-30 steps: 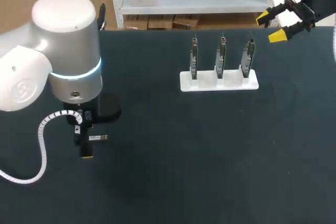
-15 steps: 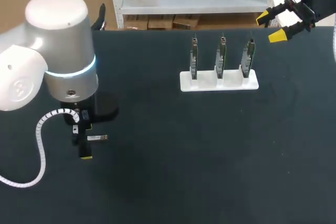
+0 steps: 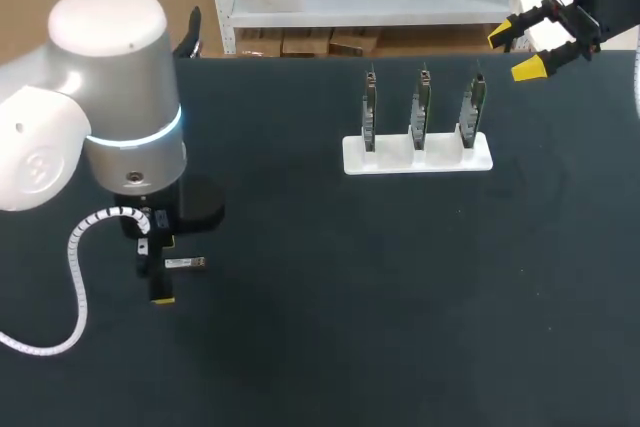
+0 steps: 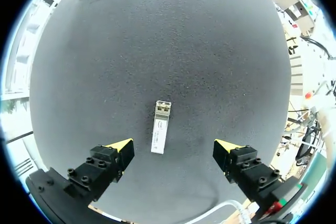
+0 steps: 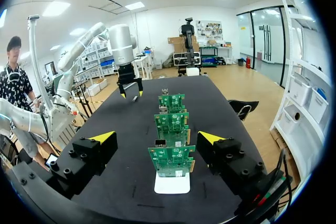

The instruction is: Pick up the optical module with the left hand, and insert it into the network port with the right hand.

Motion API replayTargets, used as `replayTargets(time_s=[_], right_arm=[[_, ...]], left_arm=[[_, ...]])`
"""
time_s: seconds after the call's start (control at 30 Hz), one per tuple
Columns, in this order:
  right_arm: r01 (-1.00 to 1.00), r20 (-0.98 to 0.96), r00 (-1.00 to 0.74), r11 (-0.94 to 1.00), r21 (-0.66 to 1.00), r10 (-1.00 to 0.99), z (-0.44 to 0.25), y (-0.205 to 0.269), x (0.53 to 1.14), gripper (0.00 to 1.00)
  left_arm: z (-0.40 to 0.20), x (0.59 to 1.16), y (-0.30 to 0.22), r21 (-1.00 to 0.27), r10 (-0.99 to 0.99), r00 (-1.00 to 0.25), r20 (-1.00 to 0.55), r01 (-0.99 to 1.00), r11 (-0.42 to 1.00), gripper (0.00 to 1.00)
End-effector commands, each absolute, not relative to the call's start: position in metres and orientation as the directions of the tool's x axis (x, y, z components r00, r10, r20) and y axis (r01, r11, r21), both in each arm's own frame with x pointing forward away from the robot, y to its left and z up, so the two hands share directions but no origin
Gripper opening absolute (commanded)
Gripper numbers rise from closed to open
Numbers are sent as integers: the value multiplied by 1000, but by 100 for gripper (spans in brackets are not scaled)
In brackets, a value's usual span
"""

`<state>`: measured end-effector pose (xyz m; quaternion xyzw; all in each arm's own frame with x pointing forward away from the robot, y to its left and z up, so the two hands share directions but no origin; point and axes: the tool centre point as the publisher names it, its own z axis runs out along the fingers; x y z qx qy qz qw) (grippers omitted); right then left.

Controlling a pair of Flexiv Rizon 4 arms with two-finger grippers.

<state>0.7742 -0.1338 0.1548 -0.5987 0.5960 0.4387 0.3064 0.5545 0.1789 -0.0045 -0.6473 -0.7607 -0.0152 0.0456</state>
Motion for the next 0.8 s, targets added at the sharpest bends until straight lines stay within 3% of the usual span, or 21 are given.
replayTargets(time_s=[0.03,0.8], right_arm=[[-982,-891,-96,-103,157,-445,155,-134,775,100],[-982,-891,-96,-103,157,-445,155,-134,775,100]], left_arm=[[-4,556,180,-40,983,-155,95,986,159,100],[-8,559,179,-81,977,-209,35,974,212,100]])
